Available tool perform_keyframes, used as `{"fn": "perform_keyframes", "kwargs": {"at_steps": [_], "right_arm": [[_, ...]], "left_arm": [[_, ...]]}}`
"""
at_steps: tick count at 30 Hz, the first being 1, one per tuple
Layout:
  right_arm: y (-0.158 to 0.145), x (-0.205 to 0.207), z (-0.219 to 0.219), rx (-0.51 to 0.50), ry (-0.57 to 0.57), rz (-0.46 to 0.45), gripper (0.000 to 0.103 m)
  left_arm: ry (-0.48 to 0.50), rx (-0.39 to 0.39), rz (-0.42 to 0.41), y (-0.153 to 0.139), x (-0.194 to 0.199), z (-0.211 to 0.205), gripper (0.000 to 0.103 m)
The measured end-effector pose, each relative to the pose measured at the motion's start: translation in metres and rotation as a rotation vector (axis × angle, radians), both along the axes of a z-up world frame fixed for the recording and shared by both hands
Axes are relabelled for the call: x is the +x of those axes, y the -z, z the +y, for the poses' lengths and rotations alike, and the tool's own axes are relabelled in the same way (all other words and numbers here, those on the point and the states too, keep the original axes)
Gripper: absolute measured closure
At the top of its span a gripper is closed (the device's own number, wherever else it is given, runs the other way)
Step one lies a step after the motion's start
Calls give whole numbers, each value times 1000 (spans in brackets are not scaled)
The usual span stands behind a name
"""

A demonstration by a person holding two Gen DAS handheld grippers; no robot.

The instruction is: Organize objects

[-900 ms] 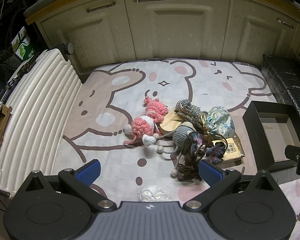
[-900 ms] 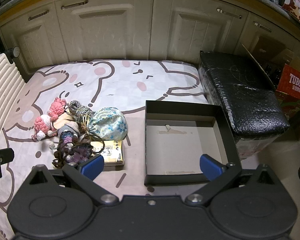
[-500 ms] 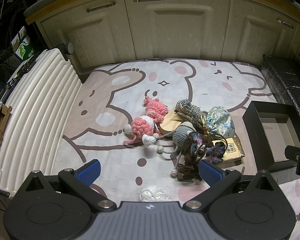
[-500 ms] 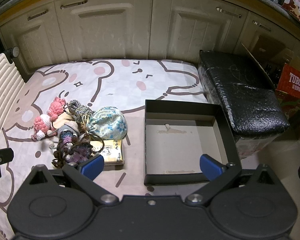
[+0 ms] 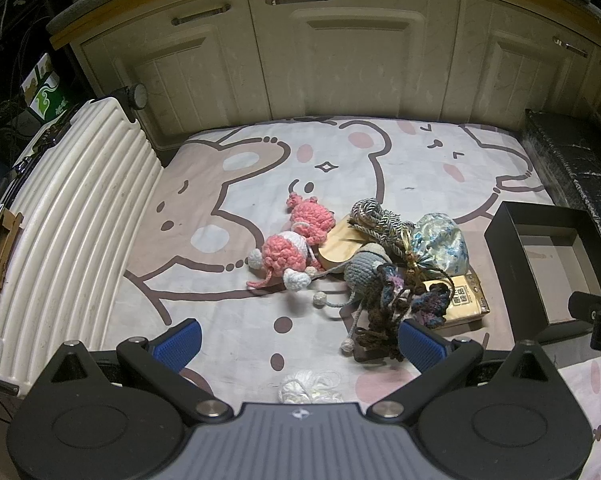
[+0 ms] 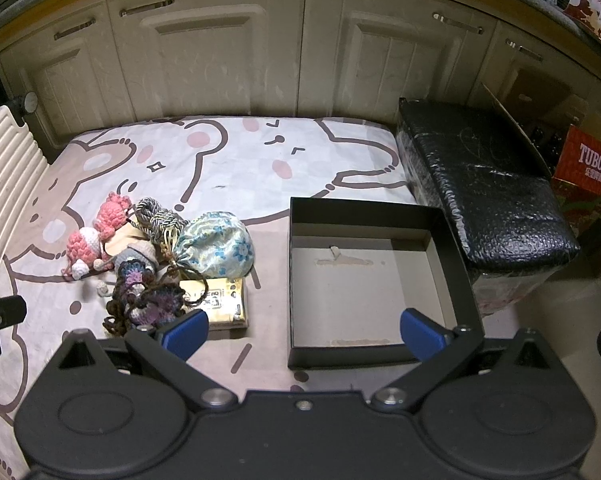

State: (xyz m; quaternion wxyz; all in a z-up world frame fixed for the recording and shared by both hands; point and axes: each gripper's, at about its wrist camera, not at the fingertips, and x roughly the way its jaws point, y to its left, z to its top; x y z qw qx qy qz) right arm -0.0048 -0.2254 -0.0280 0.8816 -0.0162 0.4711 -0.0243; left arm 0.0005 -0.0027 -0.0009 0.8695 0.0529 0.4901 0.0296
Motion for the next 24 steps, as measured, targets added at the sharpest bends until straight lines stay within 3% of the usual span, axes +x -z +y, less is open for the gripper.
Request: {"fn": "perform_keyframes", "kwargs": {"at_steps": [24], "right_arm": [[2,-1,0,-2,2,7,0]], "left_arm": [[0,-2,0,0,0,0,0]]}}
